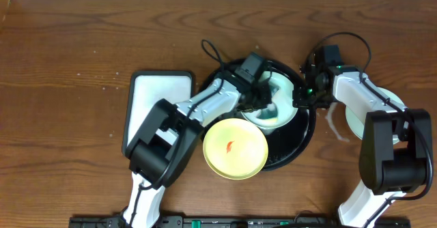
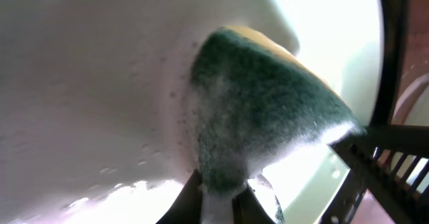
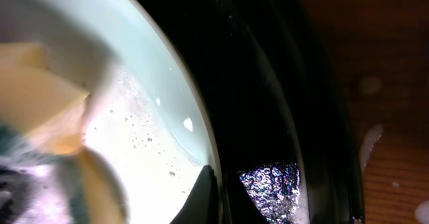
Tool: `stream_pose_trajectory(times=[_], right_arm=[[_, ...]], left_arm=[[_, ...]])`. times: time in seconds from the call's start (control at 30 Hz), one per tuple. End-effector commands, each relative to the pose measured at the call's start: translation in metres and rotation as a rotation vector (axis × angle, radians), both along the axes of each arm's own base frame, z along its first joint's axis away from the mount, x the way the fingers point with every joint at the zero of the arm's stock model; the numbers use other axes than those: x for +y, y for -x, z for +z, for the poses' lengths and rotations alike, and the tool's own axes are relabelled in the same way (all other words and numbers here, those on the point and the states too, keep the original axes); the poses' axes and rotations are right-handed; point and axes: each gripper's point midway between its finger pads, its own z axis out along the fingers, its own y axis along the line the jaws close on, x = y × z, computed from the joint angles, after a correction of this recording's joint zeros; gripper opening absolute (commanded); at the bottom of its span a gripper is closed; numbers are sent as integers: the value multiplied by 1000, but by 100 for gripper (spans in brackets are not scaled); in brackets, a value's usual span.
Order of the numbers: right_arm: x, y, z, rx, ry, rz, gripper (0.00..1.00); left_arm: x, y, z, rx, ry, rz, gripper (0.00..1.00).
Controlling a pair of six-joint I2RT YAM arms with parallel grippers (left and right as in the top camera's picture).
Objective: Clean dirty plates on tray and stack at the side
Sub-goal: 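Move the sponge onto the second green plate and scrub it, then return the left gripper with sponge to the white tray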
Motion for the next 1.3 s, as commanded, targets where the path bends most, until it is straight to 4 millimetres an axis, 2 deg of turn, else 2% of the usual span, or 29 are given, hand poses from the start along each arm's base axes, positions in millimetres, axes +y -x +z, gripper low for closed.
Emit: stream_pose_trajectory(times=[0.0, 0.17, 0.3, 0.4, 0.53, 0.7, 0.8, 0.9, 0.97, 1.07, 1.17, 1.27], right_arm=[[-6, 3, -7, 13, 34, 16, 1], [-6, 3, -7, 13, 34, 16, 1], [-6, 3, -7, 13, 34, 16, 1], [-6, 3, -7, 12, 34, 16, 1], [-6, 1, -6, 3, 33, 16, 1], [-5, -4, 7, -37, 30, 15, 1], [-5, -8, 19, -72, 27, 15, 1], [-5, -10, 32, -107, 24, 14, 1], [-5, -12, 41, -131, 23, 14, 1], [-3, -14, 57, -175, 20, 21, 1], [-2, -12, 72, -215, 49, 56, 1], [-7, -9, 90, -268, 156, 67, 1]], left_arm=[[44, 12, -46, 143, -102, 74, 7], [78, -22, -48, 61, -160, 156, 7], [82, -30, -45, 31, -143, 133, 7], [79, -35, -31, -11, -115, 67, 7], [82, -45, 9, -126, -117, -5, 7], [108, -55, 74, -313, -225, -17, 8], [123, -53, 117, -423, -277, -33, 8], [137, -43, 149, -473, -296, -36, 8], [152, -34, 164, -479, -315, -26, 8], [187, -20, 171, -429, -377, 19, 8], [228, -8, 164, -337, -464, 78, 8], [273, 2, 145, -240, -559, 149, 8]])
